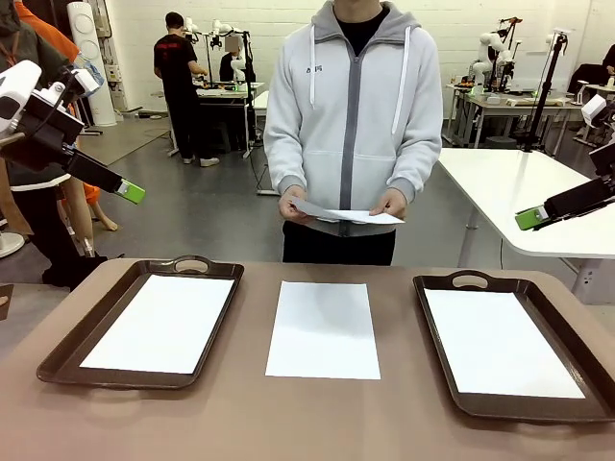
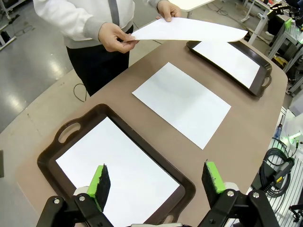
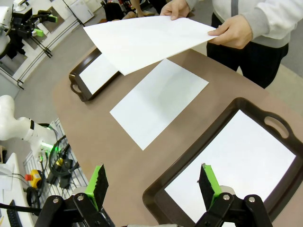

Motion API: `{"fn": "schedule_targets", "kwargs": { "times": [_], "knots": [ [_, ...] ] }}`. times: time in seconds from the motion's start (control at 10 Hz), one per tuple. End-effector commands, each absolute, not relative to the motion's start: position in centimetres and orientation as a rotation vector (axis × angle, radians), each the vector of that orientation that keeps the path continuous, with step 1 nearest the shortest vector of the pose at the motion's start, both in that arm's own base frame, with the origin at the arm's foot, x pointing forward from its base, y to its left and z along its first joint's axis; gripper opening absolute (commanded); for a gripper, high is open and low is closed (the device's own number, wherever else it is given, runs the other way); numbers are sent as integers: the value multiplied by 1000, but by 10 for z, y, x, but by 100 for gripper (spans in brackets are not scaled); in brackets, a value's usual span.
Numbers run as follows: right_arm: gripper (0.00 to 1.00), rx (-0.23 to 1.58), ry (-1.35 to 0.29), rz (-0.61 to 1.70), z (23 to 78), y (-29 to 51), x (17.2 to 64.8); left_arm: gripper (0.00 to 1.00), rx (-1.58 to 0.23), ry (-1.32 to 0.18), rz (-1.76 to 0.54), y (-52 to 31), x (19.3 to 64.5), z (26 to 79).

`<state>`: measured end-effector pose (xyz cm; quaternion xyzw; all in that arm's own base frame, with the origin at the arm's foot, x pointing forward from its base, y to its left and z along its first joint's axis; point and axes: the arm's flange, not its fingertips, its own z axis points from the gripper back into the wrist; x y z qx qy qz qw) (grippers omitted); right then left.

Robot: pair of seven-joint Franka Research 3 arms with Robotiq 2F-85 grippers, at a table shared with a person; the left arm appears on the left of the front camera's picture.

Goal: Sort the A4 documents.
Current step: Receive the A4 Paper.

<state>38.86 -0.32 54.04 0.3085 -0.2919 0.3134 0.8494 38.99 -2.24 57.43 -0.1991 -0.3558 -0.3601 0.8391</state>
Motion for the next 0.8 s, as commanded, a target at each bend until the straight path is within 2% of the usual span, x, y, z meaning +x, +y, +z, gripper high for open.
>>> {"fn": "schedule_targets", "kwargs": {
  "times": [0.0,0.7],
  "knots": [
    [100,651,-616,666,540,-3,388,100,-410,-753,-774,-23,389,574],
    [100,651,-616,666,540,-3,388,100,-410,-753,-774,-23,389,574]
  ]
}}
